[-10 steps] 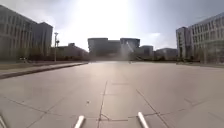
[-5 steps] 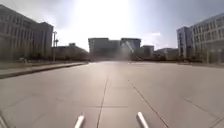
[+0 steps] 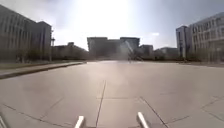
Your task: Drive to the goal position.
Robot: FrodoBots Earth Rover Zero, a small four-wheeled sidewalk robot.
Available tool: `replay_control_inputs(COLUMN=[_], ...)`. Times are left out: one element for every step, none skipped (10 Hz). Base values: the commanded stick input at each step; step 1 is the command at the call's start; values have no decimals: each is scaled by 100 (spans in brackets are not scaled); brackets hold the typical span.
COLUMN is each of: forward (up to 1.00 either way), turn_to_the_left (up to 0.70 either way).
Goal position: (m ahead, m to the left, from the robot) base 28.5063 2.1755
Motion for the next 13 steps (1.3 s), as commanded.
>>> replay_control_inputs(forward=[100, 100, 100, 100, 100, 100, 100, 100, 100, 100, 100, 100, 100], turn_to_the_left=[0, 0, 0, 0, 0, 0, 0, 0, 0, 0, 0, 0, 0])
